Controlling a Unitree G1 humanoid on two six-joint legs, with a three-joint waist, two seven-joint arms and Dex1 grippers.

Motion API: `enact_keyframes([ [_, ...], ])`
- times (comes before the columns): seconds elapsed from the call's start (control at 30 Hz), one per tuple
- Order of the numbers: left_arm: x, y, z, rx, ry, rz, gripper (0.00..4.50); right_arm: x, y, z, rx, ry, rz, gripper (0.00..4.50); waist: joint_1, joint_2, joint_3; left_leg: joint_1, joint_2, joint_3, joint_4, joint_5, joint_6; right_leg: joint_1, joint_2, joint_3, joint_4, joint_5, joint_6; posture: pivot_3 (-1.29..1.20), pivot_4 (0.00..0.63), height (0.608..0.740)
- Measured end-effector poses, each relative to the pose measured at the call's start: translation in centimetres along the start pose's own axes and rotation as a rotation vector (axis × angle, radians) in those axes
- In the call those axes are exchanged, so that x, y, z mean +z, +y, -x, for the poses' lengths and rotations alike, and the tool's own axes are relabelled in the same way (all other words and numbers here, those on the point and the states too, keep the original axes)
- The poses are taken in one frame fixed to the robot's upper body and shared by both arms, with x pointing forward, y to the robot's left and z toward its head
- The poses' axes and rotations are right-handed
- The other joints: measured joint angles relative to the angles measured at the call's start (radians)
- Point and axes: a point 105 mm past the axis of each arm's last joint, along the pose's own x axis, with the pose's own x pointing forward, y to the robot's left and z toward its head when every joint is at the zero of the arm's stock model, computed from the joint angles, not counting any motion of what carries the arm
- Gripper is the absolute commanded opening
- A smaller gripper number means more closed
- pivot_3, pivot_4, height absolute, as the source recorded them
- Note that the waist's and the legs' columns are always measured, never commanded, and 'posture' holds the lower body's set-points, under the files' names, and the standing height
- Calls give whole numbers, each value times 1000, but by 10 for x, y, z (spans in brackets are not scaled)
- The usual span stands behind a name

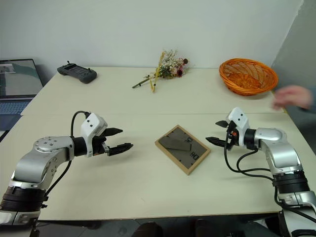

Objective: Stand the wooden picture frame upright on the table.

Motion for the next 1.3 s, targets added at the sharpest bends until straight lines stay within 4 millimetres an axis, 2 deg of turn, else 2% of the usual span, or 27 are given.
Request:
enact_keyframes([
  [0.47, 1, 6, -4, -21, 29, -18, 4500, -7, -3, 0, 40, 31, -2, 4431, 1, 0, 0, 0, 0, 0, 0, 0, 0, 0, 0, 0, 0, 0, 0, 0, 150, 740],
  [0.63, 3, 1, -5, -92, 19, -16, 3626, -16, -12, 2, 37, 65, -9, 3472, 0, 0, 0, 0, 0, 0, 0, 0, 0, 0, 0, 0, 0, 0, 0, 0, 150, 740],
  [0.83, 11, -4, -19, -162, -1, -57, 2166, -24, -24, -2, 13, 109, 53, 1844, 1, 0, 0, 0, 0, 1, 1, 0, 0, 0, 0, 0, 0, 0, 0, 0, 150, 740],
  [1.07, -7, -16, -38, -234, 46, -102, 528, -36, -20, -22, 9, 148, 112, 19, -1, 0, 0, -1, 0, 1, 1, 0, -1, -1, 0, 1, 1, 0, 0, 0, 150, 740],
  [1.13, -11, -20, -42, -254, 61, -113, 101, -37, -16, -28, 15, 148, 126, 0, -1, 0, 0, -1, 0, 1, 1, 0, -1, -1, 0, 1, 1, 0, 0, 0, 150, 740],
  [1.3, -20, -30, -58, -301, 69, -109, 39, -43, 8, -39, 85, 153, 158, 0, 2, 0, 0, -2, 0, 1, 2, 0, -1, -1, 0, 0, 1, 0, 0, 0, 150, 740],
])
